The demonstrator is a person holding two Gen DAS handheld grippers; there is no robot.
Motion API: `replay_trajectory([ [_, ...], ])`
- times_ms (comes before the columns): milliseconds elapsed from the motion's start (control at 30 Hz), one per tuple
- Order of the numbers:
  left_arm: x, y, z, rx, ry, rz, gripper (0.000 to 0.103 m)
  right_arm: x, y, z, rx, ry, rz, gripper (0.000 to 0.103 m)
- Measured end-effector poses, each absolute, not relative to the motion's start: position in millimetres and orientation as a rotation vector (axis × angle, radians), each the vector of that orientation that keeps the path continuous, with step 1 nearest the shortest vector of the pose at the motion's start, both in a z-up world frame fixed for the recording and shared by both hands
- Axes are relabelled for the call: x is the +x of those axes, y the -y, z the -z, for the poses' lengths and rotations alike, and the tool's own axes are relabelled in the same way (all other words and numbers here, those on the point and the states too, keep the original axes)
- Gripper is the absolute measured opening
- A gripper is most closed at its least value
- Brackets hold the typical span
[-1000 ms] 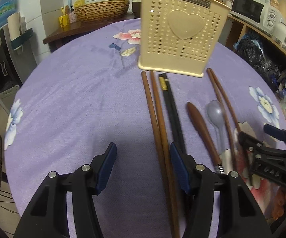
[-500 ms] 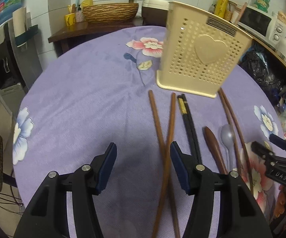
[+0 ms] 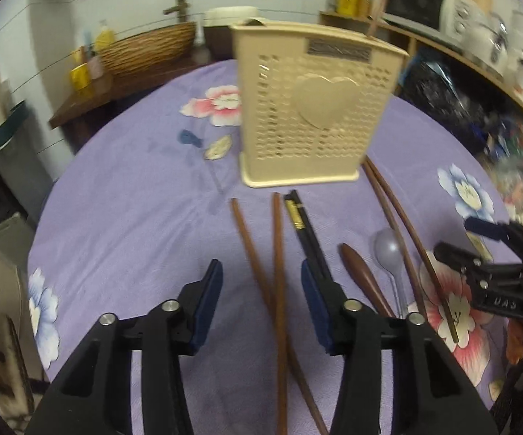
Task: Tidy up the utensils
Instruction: 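Grasp a black chopstick with the left gripper while the right grasps a wooden chopstick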
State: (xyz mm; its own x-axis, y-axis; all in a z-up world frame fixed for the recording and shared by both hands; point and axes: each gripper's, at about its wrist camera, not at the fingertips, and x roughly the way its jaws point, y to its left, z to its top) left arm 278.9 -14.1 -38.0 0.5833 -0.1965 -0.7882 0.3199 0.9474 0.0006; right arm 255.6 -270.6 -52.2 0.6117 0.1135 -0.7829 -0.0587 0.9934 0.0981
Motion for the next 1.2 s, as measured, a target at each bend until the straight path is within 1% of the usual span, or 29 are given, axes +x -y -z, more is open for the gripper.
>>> replay_trajectory([
  [100, 290.1, 26.6, 51.5, 0.233, -0.933, 0.299, 0.029, 258.7, 273.4, 52.6, 0.073, -0.916, -0.098, 0.078],
  [133, 294.4, 29.6, 56.4, 0.247, -0.944, 0.294, 0.027, 257.8, 274.8, 52.5, 0.080, -0.915, -0.098, 0.078],
  [267, 304.1, 38.3, 62.1, 0.265, -0.960, 0.313, 0.026, 255.4, 277.4, 56.1, 0.097, -0.927, -0.100, 0.078],
  [533, 323.0, 47.5, 72.0, 0.275, -0.991, 0.301, 0.020, 254.8, 276.6, 57.5, 0.107, -0.926, -0.109, 0.078],
  [667, 336.6, 50.0, 71.6, 0.247, -0.998, 0.297, 0.015, 261.8, 279.7, 58.6, 0.120, -0.935, -0.114, 0.078],
  [733, 341.7, 50.8, 71.7, 0.243, -0.997, 0.285, 0.011, 270.5, 278.6, 58.8, 0.108, -0.943, -0.125, 0.076],
  [833, 349.2, 48.0, 71.6, 0.207, -1.012, 0.275, 0.009, 290.6, 277.0, 58.2, 0.105, -0.956, -0.124, 0.069],
  [900, 350.6, 48.8, 71.8, 0.209, -1.014, 0.270, 0.009, 304.4, 275.9, 58.7, 0.122, -0.966, -0.129, 0.061],
  [933, 350.4, 49.5, 72.0, 0.214, -1.011, 0.265, 0.009, 312.7, 274.1, 59.3, 0.122, -0.968, -0.124, 0.059],
  [1000, 349.9, 49.4, 72.2, 0.212, -1.009, 0.256, 0.009, 324.8, 269.8, 61.0, 0.092, -0.970, -0.086, 0.050],
  [1200, 347.0, 51.0, 72.1, 0.201, -1.012, 0.252, 0.009, 345.3, 257.5, 64.8, 0.066, -0.984, -0.073, 0.039],
])
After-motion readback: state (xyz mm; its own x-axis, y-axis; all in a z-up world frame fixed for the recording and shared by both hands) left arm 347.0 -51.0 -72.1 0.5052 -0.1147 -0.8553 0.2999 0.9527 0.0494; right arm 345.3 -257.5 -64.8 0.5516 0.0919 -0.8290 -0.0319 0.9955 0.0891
